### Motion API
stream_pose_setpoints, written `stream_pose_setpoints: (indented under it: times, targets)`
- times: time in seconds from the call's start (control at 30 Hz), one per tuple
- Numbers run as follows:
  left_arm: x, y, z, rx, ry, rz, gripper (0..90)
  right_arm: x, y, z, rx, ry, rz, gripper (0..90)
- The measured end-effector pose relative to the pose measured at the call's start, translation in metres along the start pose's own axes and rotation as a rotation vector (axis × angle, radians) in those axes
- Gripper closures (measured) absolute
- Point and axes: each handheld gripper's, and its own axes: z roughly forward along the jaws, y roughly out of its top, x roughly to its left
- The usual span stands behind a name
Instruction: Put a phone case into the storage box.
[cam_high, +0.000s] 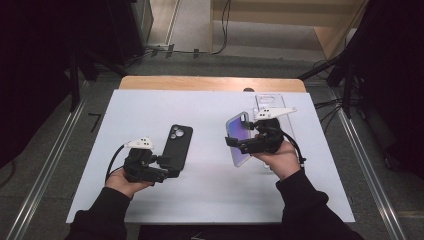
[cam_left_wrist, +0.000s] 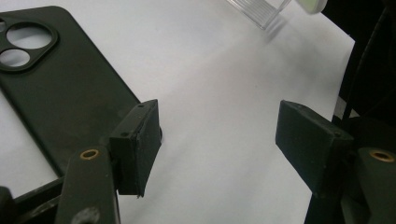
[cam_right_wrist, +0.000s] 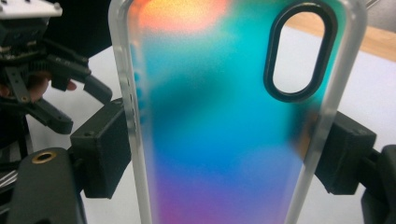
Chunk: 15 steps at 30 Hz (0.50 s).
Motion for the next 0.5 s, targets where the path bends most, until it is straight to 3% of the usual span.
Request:
stream_pose_setpoints:
  times: [0.23,0.5]
  targets:
    - [-0.001,-0.003,0.002,0.008,0.02,0.002,31.2,-0.012,0.009,-0.017,-0.043,-0.057,0.015,16.2]
    - [-0.001,-0.006,0.001,-0.009,0.038,-0.034,31.2,-0.026,0.017,-0.032,-0.083,-0.115,0.05,16.2]
